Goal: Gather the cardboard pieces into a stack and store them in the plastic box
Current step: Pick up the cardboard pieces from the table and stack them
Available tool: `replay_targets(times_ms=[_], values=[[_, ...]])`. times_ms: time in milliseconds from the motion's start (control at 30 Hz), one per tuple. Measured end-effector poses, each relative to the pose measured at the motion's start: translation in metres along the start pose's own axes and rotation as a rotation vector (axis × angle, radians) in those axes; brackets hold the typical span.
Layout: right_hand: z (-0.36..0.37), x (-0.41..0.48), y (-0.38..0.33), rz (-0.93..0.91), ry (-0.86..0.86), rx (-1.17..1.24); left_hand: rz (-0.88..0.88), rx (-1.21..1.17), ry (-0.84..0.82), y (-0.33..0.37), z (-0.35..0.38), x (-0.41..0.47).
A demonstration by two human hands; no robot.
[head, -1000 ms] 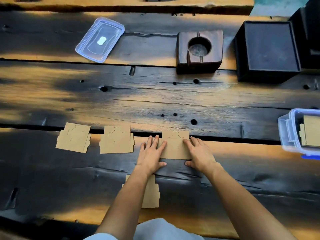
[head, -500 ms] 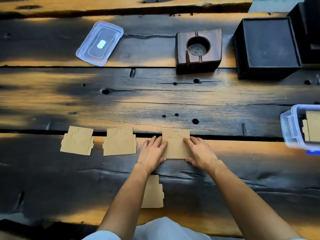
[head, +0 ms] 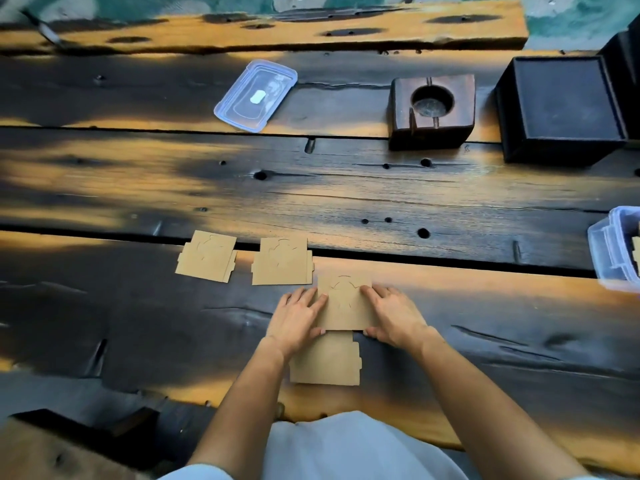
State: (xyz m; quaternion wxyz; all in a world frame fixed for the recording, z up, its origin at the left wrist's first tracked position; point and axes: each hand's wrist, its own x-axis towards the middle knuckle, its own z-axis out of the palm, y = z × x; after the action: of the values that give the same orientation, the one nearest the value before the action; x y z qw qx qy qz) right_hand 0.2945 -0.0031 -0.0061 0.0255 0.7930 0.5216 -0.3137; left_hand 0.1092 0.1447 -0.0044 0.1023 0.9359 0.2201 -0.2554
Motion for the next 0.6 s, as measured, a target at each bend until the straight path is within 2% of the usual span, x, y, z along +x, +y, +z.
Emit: replay_targets(times_ms=[300,600], values=[[0.052,-0.035,-0.06,-0.003,-0.068,-0.036,0.01,-0.017,-0.06,-0.019,0.052,-0.065],[0.083,-0.048,-0.077,0.054,-0.044,-0.061,-0.017,-0.065,-0.078,-0.011,0.082,-0.079]])
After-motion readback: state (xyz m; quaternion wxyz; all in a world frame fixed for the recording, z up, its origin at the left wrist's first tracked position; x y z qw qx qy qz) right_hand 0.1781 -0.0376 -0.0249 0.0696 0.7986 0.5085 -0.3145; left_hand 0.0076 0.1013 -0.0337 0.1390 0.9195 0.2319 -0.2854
